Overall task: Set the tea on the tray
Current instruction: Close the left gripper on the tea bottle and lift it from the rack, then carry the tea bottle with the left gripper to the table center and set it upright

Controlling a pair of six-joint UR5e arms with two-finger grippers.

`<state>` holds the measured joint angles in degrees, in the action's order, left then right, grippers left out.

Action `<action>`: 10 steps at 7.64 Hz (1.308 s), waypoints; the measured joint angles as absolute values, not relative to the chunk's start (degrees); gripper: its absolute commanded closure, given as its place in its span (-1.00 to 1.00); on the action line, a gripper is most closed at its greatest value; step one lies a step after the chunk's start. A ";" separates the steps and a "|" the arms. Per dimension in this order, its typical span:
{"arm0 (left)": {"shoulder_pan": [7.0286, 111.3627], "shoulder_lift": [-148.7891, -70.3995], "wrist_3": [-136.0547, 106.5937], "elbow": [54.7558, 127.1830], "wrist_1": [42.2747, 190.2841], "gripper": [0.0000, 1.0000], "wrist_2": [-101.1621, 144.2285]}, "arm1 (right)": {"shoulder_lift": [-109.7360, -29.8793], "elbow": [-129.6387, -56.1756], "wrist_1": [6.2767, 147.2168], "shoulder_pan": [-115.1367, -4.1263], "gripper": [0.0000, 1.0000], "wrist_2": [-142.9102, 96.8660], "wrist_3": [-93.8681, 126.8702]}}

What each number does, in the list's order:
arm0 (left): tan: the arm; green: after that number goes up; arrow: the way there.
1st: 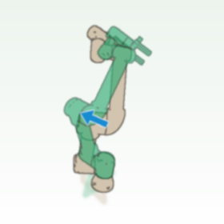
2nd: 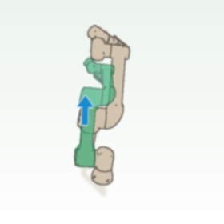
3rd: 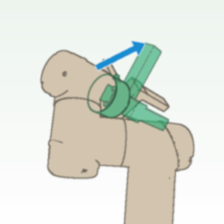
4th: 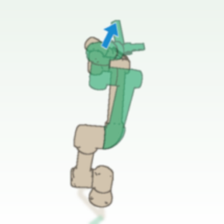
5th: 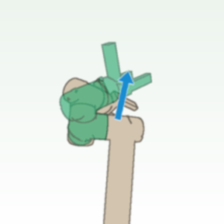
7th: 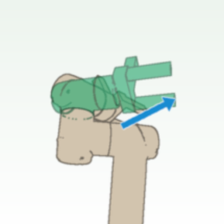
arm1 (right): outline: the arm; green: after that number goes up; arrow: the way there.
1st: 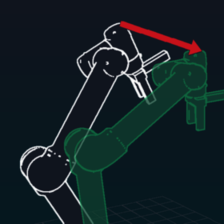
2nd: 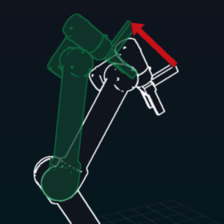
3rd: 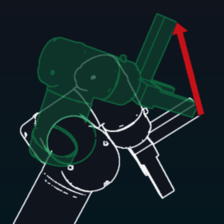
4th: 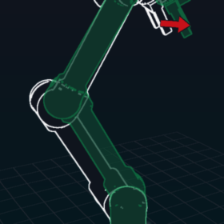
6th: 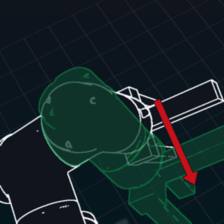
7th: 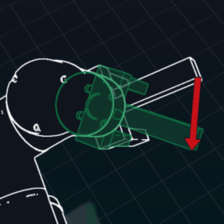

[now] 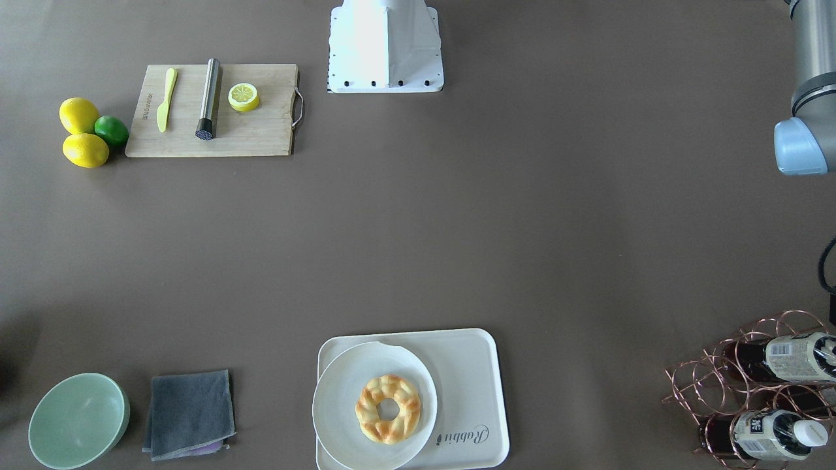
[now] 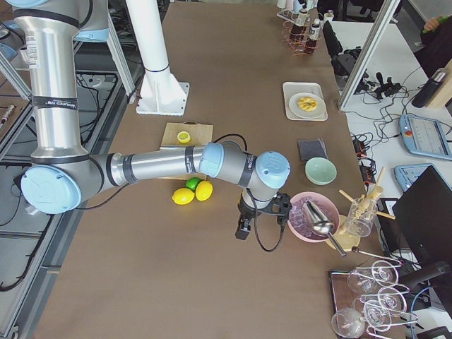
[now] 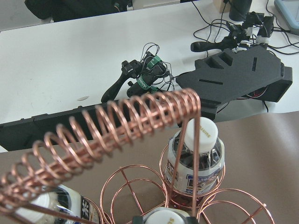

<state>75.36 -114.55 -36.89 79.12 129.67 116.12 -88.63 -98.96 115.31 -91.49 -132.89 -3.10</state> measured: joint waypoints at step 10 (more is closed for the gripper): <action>70.96 -118.14 -48.34 99.34 106.16 1.00 112.96 | -88.59 -99.27 115.31 -91.46 -1.00 -132.98 -3.08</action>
<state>70.96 -118.14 -48.34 99.34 106.16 112.96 -88.59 -99.27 115.31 -91.46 -132.98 -3.08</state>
